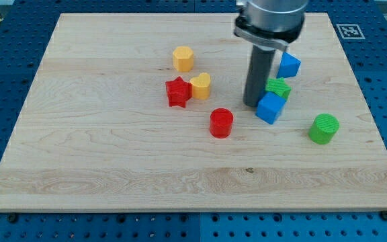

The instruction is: Separate the red star from the heart

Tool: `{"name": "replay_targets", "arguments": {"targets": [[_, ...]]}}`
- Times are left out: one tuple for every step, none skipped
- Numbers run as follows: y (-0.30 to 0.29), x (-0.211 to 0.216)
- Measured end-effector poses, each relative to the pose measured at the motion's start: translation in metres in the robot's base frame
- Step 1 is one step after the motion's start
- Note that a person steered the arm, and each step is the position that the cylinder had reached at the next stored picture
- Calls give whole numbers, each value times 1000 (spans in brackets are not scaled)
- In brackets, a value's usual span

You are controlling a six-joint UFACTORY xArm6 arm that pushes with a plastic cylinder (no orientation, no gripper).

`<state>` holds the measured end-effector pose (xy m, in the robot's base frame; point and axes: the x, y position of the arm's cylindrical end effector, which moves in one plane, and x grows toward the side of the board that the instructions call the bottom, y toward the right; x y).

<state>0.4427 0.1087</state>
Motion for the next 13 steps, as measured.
{"name": "replay_targets", "arguments": {"targets": [[8, 0], [8, 0], [-6, 4], [-37, 15], [-67, 18], [-67, -8], [-72, -14], [-73, -9], [-83, -7], [-109, -6], [-143, -4], [-168, -4], [-179, -4]]}}
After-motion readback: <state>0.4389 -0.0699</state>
